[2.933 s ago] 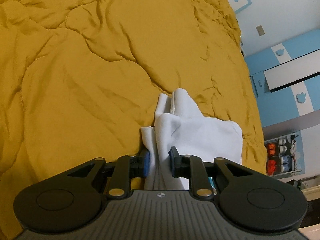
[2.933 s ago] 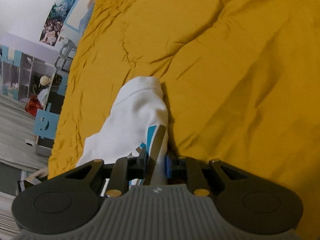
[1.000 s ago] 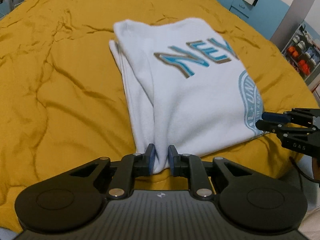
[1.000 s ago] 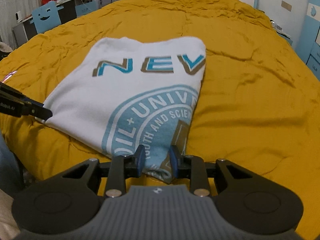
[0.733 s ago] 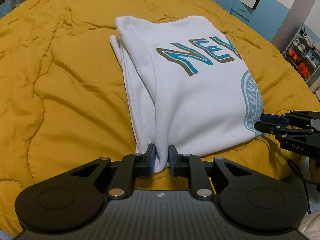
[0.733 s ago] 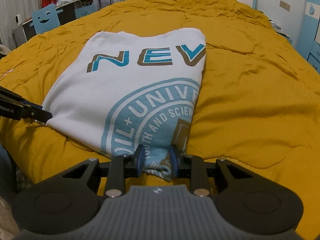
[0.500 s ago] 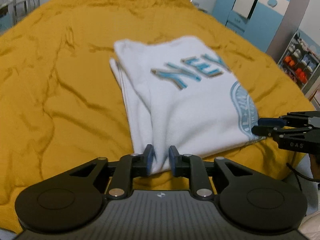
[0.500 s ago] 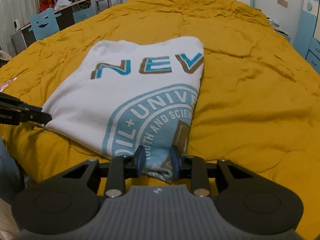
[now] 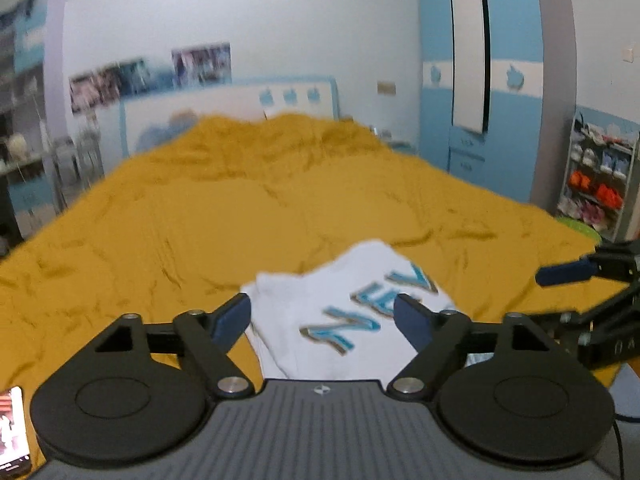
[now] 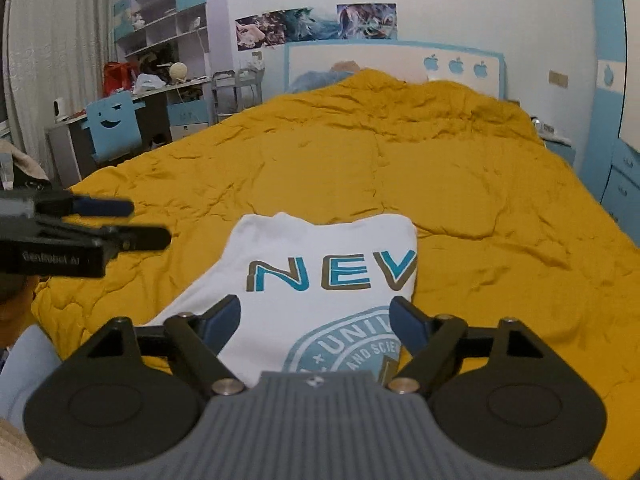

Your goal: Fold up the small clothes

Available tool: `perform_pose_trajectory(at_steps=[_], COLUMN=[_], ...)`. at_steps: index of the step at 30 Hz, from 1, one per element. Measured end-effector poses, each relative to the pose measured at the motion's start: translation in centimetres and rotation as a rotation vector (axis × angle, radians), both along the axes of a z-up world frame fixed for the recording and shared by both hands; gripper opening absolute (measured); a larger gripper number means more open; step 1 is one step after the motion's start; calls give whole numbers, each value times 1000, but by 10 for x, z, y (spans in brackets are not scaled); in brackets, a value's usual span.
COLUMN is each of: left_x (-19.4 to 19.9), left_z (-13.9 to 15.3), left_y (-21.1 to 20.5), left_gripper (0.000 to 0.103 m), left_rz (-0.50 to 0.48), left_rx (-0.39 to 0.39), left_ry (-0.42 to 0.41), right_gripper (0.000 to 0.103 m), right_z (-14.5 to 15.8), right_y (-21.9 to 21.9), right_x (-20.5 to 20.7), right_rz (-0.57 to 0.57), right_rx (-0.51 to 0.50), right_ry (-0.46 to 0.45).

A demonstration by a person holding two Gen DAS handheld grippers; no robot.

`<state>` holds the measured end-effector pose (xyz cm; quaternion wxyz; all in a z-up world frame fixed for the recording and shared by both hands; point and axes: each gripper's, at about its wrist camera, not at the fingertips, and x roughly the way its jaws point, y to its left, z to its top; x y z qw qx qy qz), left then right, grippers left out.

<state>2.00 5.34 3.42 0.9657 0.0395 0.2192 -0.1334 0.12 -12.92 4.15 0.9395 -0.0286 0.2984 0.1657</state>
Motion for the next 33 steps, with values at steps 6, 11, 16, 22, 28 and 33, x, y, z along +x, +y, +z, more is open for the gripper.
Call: perform_pose_trajectory(at_steps=[6,11,16,22,28,33], left_x=[-14,-23,-28,-28,-31,-30], left_z=[-8,-19,-31,-49,-62,-64], left_y=[-6,-3,2,3,-2,-3], left_gripper=[103,103,103,103,103,103], left_rz=[39,86,86,98,74,75], left_rx=[0,3,-1,5,-1,6], left_ry=[-17,4,103,215,298,312], right_gripper=[82,82,82,82,82,82], right_z=[1,-2,-13,-31,-47,-53], right_y=[2,7,14,23,20,20], right_x=[-23,-43,-48,-50,-49,-46], right_rz=[-50,-66,-65,-85,-116,-124], right_rx=[28,9,10,-20,-5,-9], right_ry=[-48,-66,28,98,168,198])
